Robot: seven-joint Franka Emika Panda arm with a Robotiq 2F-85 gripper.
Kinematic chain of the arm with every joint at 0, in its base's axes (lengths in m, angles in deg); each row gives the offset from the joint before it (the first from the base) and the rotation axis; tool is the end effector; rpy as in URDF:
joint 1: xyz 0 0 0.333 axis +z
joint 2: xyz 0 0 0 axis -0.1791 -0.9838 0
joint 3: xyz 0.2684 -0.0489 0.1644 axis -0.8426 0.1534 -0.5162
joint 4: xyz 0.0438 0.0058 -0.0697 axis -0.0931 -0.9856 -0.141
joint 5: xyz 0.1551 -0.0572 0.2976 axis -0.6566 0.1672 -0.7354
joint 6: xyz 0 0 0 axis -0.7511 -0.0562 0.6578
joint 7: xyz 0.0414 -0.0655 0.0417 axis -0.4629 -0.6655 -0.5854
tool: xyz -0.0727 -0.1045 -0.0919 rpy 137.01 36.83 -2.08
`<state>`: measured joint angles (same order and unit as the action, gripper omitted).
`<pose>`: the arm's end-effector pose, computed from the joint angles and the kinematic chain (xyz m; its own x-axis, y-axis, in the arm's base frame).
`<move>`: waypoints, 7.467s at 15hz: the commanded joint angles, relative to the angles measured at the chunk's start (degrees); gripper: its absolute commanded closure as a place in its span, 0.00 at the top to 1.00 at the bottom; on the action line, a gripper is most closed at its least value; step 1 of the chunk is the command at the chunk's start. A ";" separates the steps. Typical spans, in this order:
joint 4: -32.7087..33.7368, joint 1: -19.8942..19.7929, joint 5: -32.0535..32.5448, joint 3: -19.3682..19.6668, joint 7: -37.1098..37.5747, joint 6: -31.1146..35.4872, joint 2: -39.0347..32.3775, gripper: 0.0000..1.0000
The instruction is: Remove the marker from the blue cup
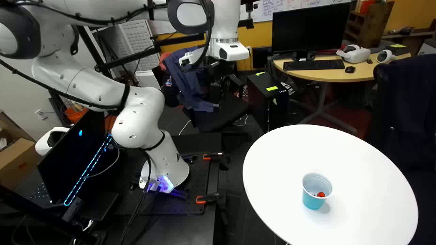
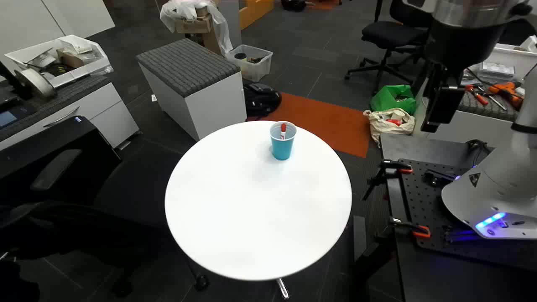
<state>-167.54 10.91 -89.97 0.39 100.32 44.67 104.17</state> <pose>0.2296 0.0444 0.4336 0.9708 -0.1939 -0.1410 -0.1764 -0.9760 0.1278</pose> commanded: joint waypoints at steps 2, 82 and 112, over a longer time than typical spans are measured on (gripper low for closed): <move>0.08 0.08 0.06 0.09 0.03 -0.08 -0.04 1.00; 10.15 -0.64 47.07 16.46 -72.64 41.59 -39.63 0.94; 16.77 -1.90 54.13 12.41 -65.74 43.26 -53.31 0.56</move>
<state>-152.39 9.81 -38.20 13.30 32.25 87.65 52.95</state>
